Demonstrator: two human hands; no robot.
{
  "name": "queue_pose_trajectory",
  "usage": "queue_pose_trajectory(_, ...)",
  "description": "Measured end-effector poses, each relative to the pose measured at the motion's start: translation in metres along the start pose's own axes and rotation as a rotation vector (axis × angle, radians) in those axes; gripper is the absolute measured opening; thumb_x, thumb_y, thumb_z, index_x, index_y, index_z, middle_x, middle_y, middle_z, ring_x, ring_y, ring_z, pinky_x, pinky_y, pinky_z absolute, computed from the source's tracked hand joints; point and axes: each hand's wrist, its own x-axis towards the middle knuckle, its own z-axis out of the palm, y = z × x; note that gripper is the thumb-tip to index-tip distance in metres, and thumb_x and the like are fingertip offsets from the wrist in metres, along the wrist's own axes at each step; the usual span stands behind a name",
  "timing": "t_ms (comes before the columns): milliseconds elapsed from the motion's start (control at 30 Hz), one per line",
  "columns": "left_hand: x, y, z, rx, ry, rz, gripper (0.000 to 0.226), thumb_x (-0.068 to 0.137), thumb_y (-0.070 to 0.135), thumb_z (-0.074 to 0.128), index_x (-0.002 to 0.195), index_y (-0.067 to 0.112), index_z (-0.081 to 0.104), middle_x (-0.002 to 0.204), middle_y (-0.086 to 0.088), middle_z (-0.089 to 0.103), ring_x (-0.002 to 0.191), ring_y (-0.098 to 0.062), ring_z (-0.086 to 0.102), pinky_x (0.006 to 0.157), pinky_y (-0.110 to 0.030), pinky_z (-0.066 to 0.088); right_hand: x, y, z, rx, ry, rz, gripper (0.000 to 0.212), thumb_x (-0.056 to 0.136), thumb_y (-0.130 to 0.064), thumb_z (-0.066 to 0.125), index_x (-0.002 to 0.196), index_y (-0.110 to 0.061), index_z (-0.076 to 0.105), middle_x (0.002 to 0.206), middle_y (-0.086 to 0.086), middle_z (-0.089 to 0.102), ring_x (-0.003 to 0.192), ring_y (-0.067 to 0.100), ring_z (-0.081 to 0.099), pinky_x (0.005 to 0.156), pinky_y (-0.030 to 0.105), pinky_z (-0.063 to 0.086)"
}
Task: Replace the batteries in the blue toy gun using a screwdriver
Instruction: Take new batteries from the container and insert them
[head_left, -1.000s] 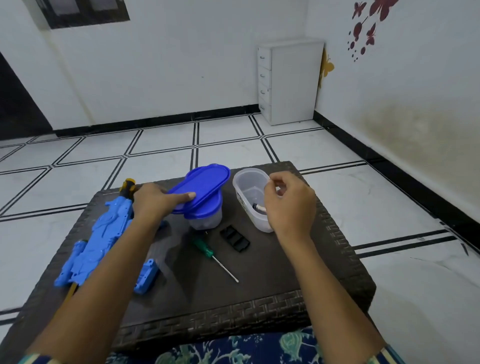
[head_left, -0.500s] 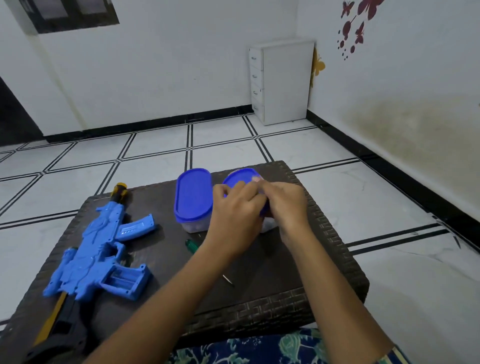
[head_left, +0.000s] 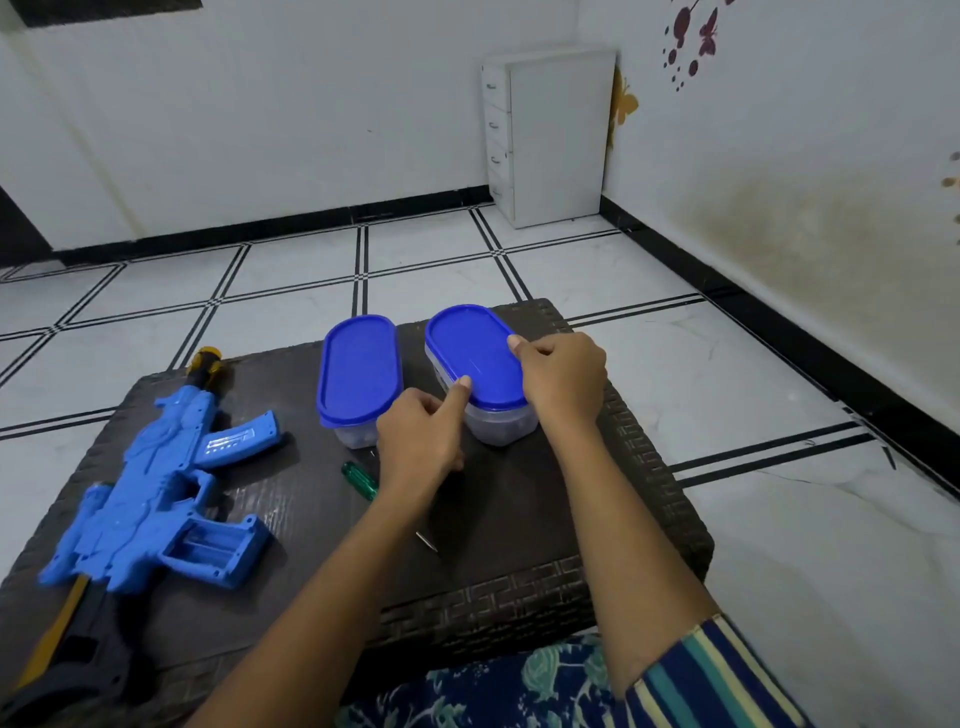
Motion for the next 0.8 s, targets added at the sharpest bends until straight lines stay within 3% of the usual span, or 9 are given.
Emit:
queue_pose_trajectory(200, -0.001, 0.008, 0.006, -0.11, -0.065, -0.071, 0.036, 0.093, 0.032, 0.058, 0.085, -0.003, 0.066, 0.059, -0.011, 0.064, 0.047, -0.018, 0.063, 0.064, -0.044, 0.062, 0.004, 0.002, 0.0, -0.053, -0.097, -0.034, 0.048, 0.091, -0.04, 0.065, 0.054, -0.01, 0.059, 0.05, -0.001, 0.053, 0.047, 0.015, 0.048, 0.05, 0.027, 0.038)
queue_pose_trajectory(367, -0.001, 0.007, 0.002, -0.221, -0.13, -0.169, 0.032, 0.092, 0.03, 0.062, 0.084, -0.002, 0.065, 0.067, -0.014, 0.065, 0.049, -0.02, 0.062, 0.05, -0.028, 0.056, 0.002, 0.008, -0.007, -0.042, -0.11, -0.018, 0.05, 0.091, -0.035, 0.066, 0.05, -0.01, 0.053, 0.048, -0.001, 0.049, 0.045, 0.013, 0.043, 0.047, 0.024, 0.03)
queue_pose_trajectory(600, 0.001, 0.011, 0.008, -0.372, -0.165, -0.332, 0.027, 0.094, 0.025, 0.062, 0.077, 0.003, 0.061, 0.066, -0.012, 0.063, 0.05, -0.017, 0.06, 0.046, -0.022, 0.053, 0.004, 0.006, -0.001, -0.031, -0.115, 0.034, 0.046, 0.088, -0.03, 0.072, 0.05, -0.011, 0.052, 0.055, 0.002, 0.056, 0.052, 0.017, 0.053, 0.056, 0.024, 0.039)
queue_pose_trajectory(700, 0.004, 0.014, 0.006, -0.366, -0.143, -0.358, 0.026, 0.091, 0.021, 0.066, 0.081, -0.002, 0.064, 0.061, -0.012, 0.065, 0.046, -0.017, 0.062, 0.049, -0.024, 0.056, 0.013, -0.004, -0.005, -0.184, -0.179, 0.051, 0.031, 0.084, -0.034, 0.074, 0.076, -0.006, 0.062, 0.079, 0.006, 0.062, 0.077, 0.027, 0.063, 0.061, 0.028, 0.041)
queue_pose_trajectory(800, 0.017, 0.019, -0.007, -0.201, -0.209, -0.305, 0.027, 0.084, 0.02, 0.075, 0.085, -0.007, 0.069, 0.062, -0.014, 0.07, 0.054, -0.022, 0.07, 0.064, -0.033, 0.062, 0.027, -0.023, -0.019, -0.428, -0.302, 0.043, 0.041, 0.08, -0.035, 0.078, 0.102, -0.008, 0.057, 0.098, 0.006, 0.057, 0.1, 0.029, 0.061, 0.069, 0.032, 0.042)
